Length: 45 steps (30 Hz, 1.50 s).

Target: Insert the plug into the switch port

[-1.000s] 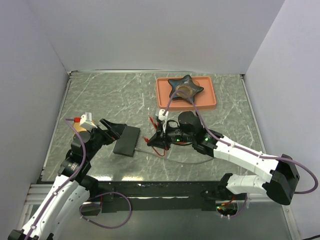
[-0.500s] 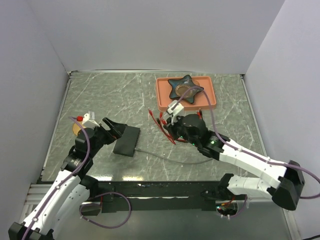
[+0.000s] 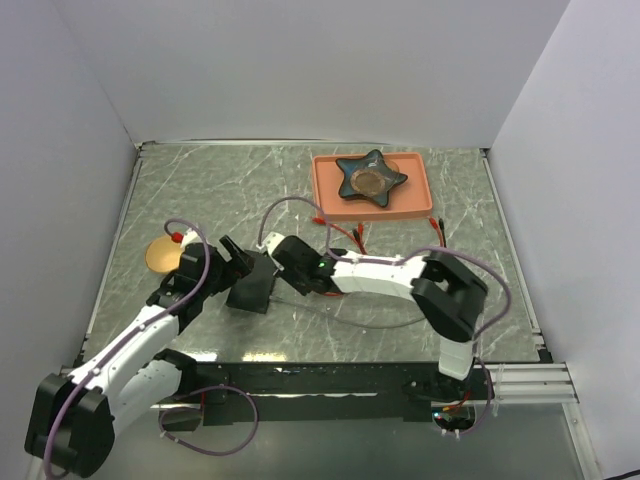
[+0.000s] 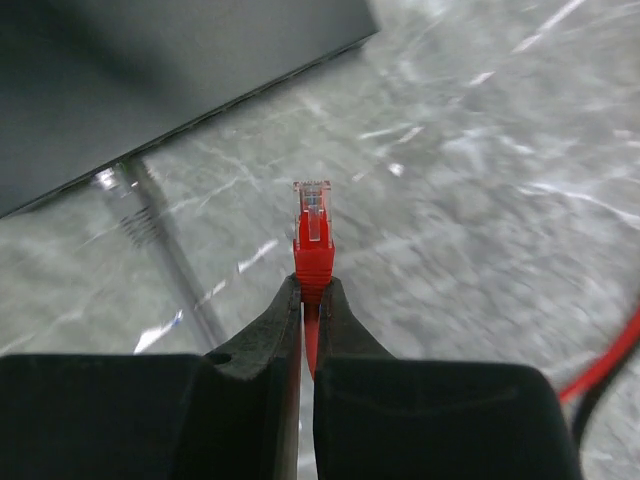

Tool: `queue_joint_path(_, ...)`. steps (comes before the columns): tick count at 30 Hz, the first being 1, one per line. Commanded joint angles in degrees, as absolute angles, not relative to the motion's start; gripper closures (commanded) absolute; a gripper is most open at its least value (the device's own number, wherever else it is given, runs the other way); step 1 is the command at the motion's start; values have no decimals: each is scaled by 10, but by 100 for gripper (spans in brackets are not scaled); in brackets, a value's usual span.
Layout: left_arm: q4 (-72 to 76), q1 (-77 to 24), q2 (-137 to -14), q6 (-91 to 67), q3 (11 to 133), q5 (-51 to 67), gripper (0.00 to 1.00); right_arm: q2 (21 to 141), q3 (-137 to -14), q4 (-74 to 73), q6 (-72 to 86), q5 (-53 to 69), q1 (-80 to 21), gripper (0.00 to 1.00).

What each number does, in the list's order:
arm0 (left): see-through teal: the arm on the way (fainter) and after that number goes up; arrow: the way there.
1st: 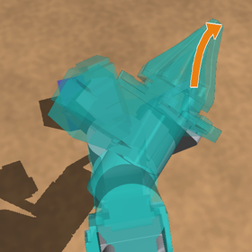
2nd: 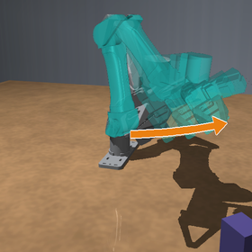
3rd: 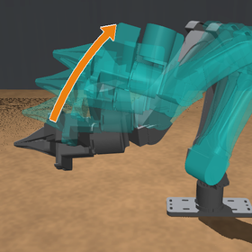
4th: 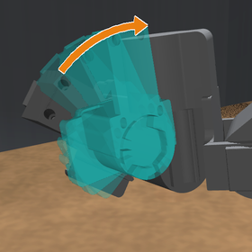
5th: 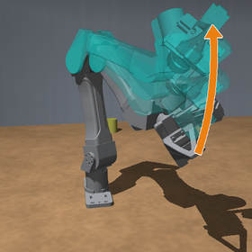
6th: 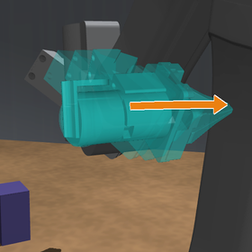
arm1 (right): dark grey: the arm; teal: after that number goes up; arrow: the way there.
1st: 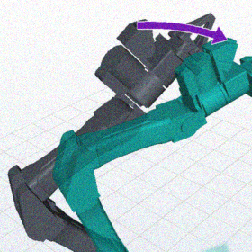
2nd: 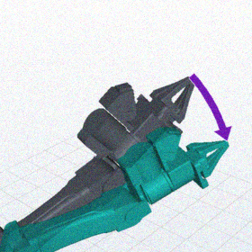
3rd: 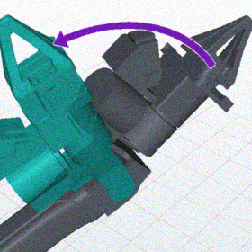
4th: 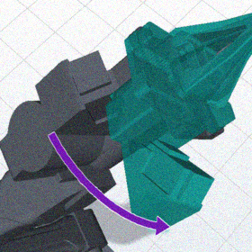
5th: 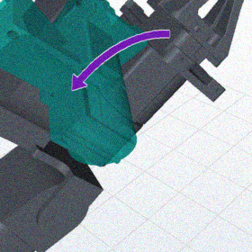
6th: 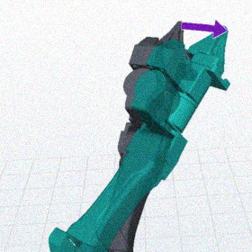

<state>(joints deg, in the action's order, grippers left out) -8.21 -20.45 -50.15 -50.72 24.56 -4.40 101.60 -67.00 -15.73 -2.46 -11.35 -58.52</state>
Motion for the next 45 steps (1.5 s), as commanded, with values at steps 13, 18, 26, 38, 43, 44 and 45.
queue_joint_path(13, 17, -200, -592, -506, 217, -91, 9, 1086, -742, -192, -40, -59, -602, 100)
queue_joint_path(18, 40, -199, -625, -521, 216, -66, 13, 1109, -755, -198, -39, -56, -607, 100)
queue_joint_path(26, 57, -199, -650, -527, 206, -62, 19, 1157, -791, -229, -24, -62, -611, 100)
queue_joint_path(38, 65, -195, -638, -524, 189, -69, 25, 1159, -803, -244, -36, -60, -617, 100)
queue_joint_path(43, 73, -195, -641, -525, 187, -60, 25, 1151, -796, -248, -45, -57, -625, 100)
queue_joint_path(44, 75, -195, -643, -525, 187, -58, 25, 1148, -795, -248, -45, -58, -627, 100)
queue_joint_path(45, 76, -195, -645, -523, 187, -56, 25, 1147, -795, -246, -46, -58, -628, 100)
